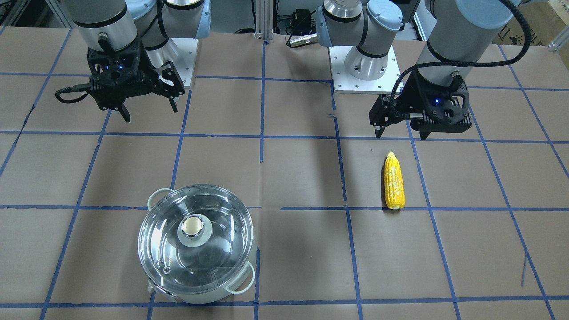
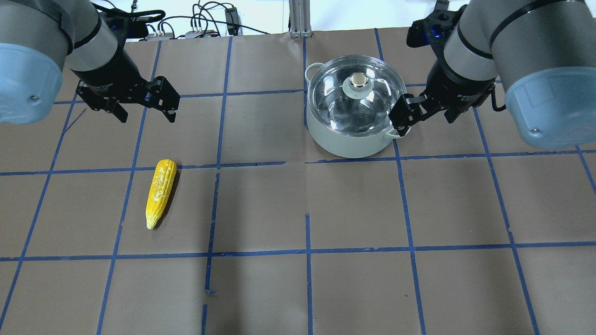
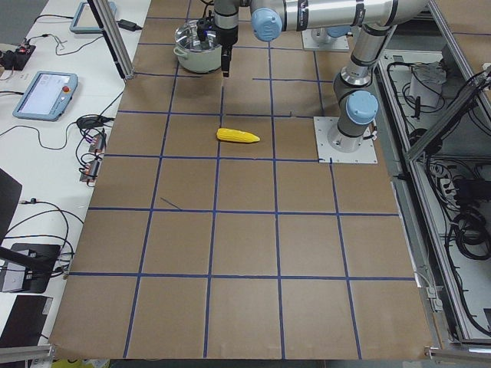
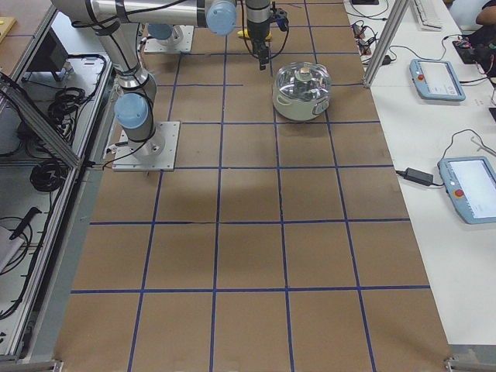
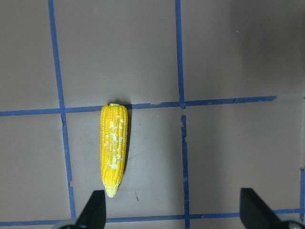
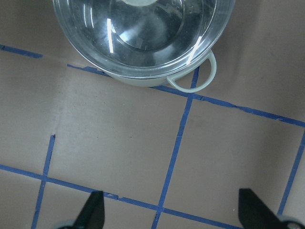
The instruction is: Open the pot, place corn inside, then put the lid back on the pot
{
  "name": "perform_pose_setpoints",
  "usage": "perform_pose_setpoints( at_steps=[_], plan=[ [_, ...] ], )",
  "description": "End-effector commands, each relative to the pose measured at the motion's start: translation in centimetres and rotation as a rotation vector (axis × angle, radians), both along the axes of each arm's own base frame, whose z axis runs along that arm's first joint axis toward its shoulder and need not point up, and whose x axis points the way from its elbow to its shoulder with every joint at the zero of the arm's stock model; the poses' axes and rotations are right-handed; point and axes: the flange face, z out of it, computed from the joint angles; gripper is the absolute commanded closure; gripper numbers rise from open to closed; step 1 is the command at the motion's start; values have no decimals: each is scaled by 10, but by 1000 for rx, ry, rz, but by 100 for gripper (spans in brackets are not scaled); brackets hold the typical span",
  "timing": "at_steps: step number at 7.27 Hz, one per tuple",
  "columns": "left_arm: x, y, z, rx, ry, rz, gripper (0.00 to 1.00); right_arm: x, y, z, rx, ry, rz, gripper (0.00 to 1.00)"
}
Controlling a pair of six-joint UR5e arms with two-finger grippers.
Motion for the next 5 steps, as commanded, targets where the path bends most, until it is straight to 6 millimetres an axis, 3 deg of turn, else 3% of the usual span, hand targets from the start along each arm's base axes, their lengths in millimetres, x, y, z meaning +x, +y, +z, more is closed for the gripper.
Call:
perform_pose_setpoints(
  at_steps=[1, 2, 4, 5],
  plan=[
    [0, 2, 0, -1, -2, 4, 0, 16, -35, -16, -6, -54, -17, 0],
    [-1, 6, 9, -19, -5, -4, 0, 33, -55, -13, -19, -55, 4, 0],
    [-1, -21, -26, 12, -4, 33, 0, 72, -113, -19, -34, -48, 65, 0],
    [-1, -23, -19, -7, 12, 40, 0, 95, -146, -35, -30, -39, 93, 0]
  ],
)
